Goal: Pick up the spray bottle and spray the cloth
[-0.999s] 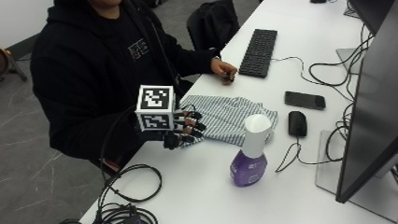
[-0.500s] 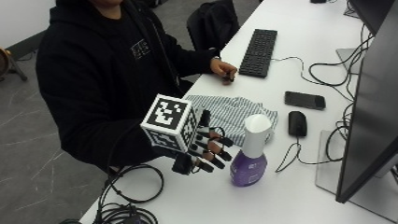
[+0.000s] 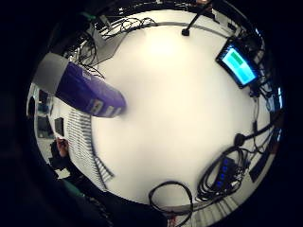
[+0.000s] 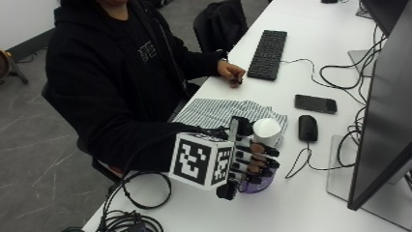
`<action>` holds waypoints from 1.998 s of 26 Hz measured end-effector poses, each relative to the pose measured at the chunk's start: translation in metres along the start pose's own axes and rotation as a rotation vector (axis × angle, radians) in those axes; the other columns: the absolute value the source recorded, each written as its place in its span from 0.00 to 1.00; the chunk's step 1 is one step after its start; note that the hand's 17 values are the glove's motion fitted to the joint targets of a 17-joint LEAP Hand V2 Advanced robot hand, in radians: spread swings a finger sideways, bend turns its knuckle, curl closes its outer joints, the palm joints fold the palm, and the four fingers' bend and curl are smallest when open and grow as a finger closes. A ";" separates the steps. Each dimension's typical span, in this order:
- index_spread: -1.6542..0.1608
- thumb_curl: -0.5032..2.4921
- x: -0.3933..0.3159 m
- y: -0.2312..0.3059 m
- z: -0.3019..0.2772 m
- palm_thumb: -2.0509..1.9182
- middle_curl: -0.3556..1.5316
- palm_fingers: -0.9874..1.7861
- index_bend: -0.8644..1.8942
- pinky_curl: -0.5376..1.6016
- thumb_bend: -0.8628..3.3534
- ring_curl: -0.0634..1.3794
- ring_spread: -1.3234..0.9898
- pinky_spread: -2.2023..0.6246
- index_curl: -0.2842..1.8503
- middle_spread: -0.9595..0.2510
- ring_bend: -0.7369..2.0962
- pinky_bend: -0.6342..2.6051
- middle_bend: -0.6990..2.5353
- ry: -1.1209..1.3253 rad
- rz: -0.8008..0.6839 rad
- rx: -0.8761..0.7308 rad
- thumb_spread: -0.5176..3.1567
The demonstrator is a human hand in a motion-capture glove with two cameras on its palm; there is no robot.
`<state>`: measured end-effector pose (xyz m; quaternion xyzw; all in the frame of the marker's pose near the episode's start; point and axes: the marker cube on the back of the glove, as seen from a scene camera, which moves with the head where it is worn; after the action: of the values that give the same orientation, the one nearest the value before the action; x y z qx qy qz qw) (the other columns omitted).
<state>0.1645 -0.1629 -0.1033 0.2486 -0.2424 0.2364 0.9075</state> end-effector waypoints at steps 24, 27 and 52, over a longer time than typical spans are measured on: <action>0.76 0.34 -0.010 -0.021 0.050 0.78 0.44 0.80 0.37 0.43 0.23 0.33 0.49 0.72 0.30 0.67 0.47 0.32 0.38 -0.578 -0.266 0.059 0.27; 0.76 0.35 -0.021 -0.029 0.048 0.79 0.45 0.80 0.37 0.43 0.23 0.34 0.49 0.71 0.30 0.67 0.47 0.32 0.38 -0.565 -0.301 0.070 0.25; 0.76 0.39 -0.130 0.036 -0.010 0.80 0.48 0.79 0.37 0.45 0.20 0.38 0.49 0.69 0.33 0.66 0.48 0.33 0.39 0.803 -0.634 -0.481 0.19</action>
<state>0.0479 -0.1699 -0.1709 -0.0139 0.1614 -0.0334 0.9862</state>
